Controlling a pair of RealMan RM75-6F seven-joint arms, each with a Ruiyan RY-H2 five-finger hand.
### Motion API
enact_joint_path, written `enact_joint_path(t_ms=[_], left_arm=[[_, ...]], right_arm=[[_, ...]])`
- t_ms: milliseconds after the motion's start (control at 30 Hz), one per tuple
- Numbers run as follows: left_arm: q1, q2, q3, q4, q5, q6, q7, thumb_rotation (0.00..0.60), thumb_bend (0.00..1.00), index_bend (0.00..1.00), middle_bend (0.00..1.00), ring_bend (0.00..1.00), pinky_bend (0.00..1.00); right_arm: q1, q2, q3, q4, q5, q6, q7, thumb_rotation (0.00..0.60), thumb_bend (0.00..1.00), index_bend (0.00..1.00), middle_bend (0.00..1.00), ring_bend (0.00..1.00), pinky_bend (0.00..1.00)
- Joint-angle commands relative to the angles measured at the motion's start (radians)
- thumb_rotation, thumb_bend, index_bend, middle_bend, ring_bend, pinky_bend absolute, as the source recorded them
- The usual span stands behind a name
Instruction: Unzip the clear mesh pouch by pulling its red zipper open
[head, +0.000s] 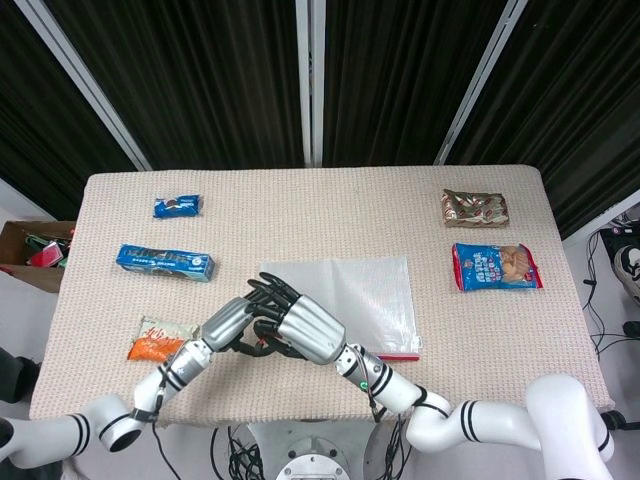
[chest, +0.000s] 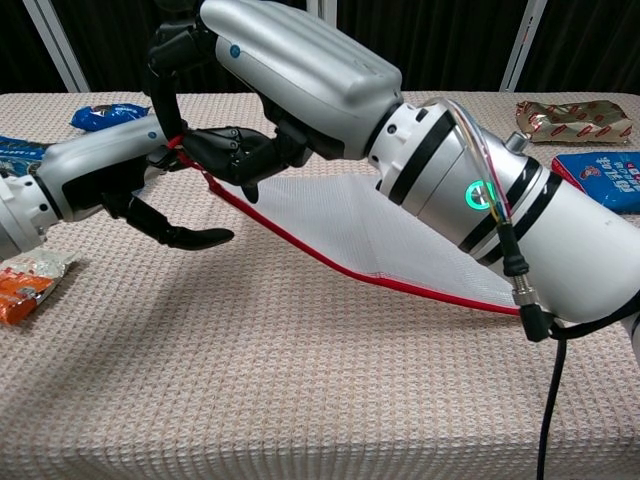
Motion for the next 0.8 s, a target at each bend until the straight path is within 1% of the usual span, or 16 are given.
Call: enact_joint_path(t_ms=[33, 300, 500, 567, 633, 733, 800], left_arm=[[-0.005, -0.015, -0.004, 0.008, -0.009, 0.006, -0.006, 0.600, 0.28, 0.48, 0.13, 0.05, 0.11], [-0.012, -0.051, -0.006, 0.029, -0.027, 0.023, -0.022, 0.600, 0.29, 0.54, 0.17, 0.07, 0.11], [-0.017, -0.068, -0.003, 0.039, -0.036, 0.030, -0.052, 0.600, 0.31, 0.56, 0.18, 0.07, 0.11], [-0.015, -0.075, -0.005, 0.042, -0.038, 0.041, -0.067, 0.600, 0.32, 0.58, 0.19, 0.07, 0.11], [-0.012, -0.084, -0.004, 0.047, -0.042, 0.050, -0.088, 0.600, 0.36, 0.61, 0.21, 0.08, 0.11], [-0.011, -0.089, 0.000, 0.058, -0.046, 0.053, -0.112, 0.600, 0.40, 0.63, 0.22, 0.09, 0.11], [-0.005, -0.093, 0.001, 0.063, -0.050, 0.066, -0.131, 0.600, 0.42, 0.64, 0.22, 0.09, 0.11]], right_arm=[[0.000, 0.000, 0.001, 0.000, 0.001, -0.001, 0.001, 0.600, 0.51, 0.88, 0.28, 0.00, 0.00], [0.000, -0.003, 0.004, -0.001, 0.002, 0.003, 0.008, 0.600, 0.51, 0.89, 0.28, 0.00, 0.00], [0.000, -0.007, 0.004, -0.006, 0.000, 0.007, 0.014, 0.600, 0.51, 0.89, 0.28, 0.00, 0.00], [-0.002, -0.007, 0.001, -0.006, -0.002, 0.010, 0.015, 0.600, 0.52, 0.89, 0.28, 0.00, 0.00], [-0.005, -0.006, -0.002, -0.008, -0.006, 0.016, 0.018, 0.600, 0.52, 0.89, 0.28, 0.00, 0.00], [-0.014, -0.002, -0.010, -0.011, -0.015, 0.033, 0.021, 0.600, 0.52, 0.89, 0.28, 0.00, 0.00], [-0.028, 0.003, -0.022, -0.009, -0.026, 0.053, 0.016, 0.600, 0.52, 0.89, 0.28, 0.00, 0.00]])
